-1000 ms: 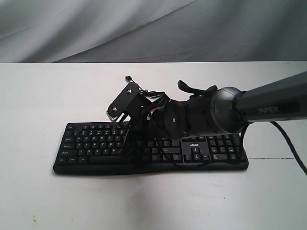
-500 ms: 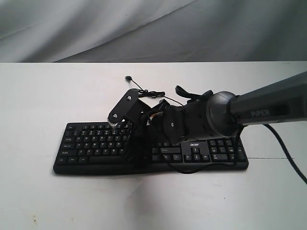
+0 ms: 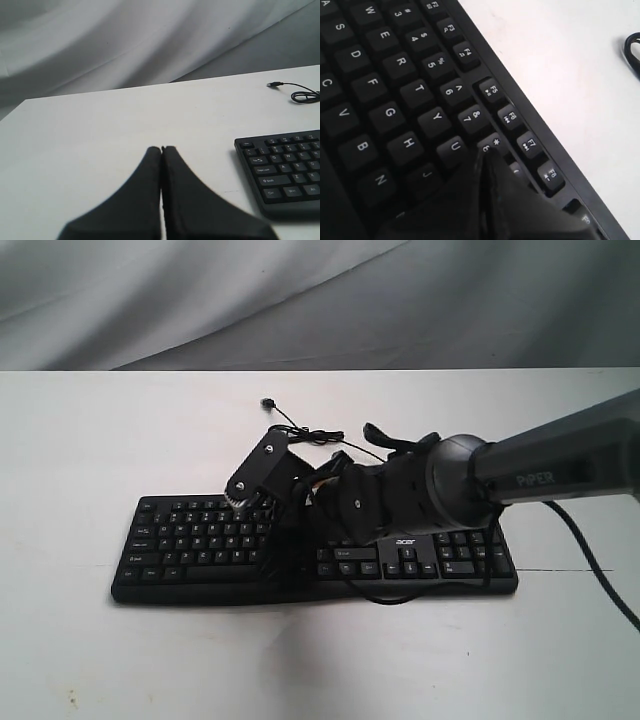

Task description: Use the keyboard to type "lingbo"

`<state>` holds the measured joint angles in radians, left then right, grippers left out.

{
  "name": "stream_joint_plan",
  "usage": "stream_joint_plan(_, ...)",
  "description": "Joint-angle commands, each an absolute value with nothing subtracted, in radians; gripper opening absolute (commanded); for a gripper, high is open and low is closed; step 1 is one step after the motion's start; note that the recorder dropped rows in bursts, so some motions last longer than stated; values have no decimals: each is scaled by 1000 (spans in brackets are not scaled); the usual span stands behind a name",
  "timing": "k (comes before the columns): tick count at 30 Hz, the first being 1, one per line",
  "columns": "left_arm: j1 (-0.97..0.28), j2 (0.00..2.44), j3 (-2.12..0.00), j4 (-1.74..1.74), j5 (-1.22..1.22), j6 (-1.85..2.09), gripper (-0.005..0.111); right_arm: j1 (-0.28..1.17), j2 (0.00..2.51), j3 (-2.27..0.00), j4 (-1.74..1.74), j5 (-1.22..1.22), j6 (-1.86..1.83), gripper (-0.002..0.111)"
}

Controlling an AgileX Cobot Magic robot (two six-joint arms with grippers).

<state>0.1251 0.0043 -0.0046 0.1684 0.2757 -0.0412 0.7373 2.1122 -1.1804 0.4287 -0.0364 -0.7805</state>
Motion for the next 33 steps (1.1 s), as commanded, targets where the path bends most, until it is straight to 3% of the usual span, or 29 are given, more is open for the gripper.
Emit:
stream_joint_plan(1, 118, 0, 0, 167, 266, -46, 0, 730, 2072, -1183, 419, -28, -778, 0)
stream_joint_plan(17, 118, 0, 0, 167, 266, -46, 0, 788, 1998, -1183, 427, 117, -754, 0)
stream_joint_plan(33, 118, 0, 0, 167, 266, -46, 0, 826, 2052, -1120, 434, -71, -752, 0)
